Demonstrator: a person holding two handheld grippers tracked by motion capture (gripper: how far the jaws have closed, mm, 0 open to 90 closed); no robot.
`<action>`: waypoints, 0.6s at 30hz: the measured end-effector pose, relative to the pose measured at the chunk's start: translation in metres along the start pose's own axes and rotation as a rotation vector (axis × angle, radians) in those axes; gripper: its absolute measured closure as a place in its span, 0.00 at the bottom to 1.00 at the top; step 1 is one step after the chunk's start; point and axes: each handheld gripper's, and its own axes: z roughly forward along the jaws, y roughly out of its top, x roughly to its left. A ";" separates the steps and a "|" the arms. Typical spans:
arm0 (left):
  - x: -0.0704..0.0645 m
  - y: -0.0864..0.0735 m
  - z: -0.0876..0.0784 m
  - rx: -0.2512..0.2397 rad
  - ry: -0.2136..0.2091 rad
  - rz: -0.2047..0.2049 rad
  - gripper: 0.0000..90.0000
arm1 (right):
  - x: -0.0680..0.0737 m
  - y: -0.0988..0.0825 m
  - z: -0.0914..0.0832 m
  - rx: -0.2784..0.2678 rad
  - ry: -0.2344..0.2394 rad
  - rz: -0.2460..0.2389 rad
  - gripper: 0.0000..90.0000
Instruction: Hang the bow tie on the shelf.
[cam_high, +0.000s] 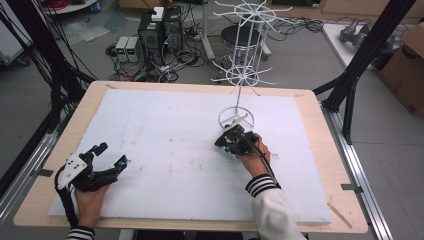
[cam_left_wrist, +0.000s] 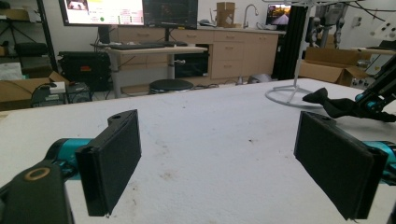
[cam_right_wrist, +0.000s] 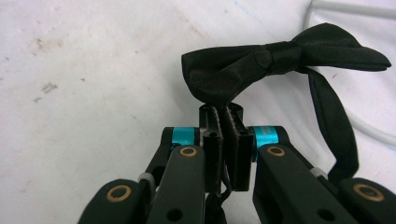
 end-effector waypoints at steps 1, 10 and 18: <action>0.000 0.000 0.000 0.001 0.002 0.000 0.17 | 0.001 0.000 -0.002 -0.008 -0.002 -0.003 0.96; 0.000 0.000 0.000 0.001 0.000 0.002 0.17 | 0.006 0.000 -0.020 -0.100 -0.019 -0.006 0.96; 0.000 0.000 0.000 0.001 0.001 0.003 0.17 | 0.008 -0.005 -0.036 -0.194 -0.026 0.006 0.96</action>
